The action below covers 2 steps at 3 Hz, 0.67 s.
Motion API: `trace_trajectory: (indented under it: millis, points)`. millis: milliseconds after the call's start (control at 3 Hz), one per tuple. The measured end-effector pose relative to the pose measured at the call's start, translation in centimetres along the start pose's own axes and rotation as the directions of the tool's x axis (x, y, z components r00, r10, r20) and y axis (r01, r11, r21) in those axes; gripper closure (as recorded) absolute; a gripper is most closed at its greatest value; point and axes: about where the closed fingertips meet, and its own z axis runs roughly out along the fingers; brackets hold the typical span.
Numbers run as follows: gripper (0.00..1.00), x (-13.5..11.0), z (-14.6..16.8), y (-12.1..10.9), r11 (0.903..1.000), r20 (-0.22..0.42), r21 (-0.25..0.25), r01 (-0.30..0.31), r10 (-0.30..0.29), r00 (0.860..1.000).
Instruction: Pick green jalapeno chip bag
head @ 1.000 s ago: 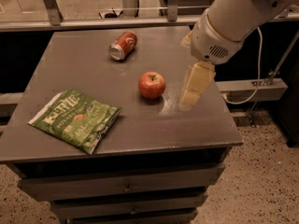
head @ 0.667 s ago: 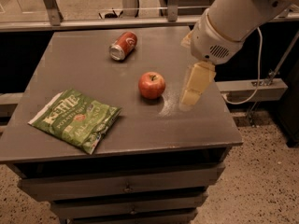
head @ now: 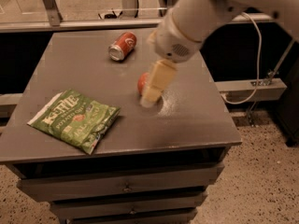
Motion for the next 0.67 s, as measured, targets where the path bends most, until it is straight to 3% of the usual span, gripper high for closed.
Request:
trace_trajectory:
  millis: [333,667]
  points:
    - [0.00,-5.8,4.2,0.1,0.9966,0.096,-0.074,0.037,-0.030,0.995]
    - [0.00,-8.0,7.0,1.1,0.9884,0.128,-0.145,0.046,-0.028,0.991]
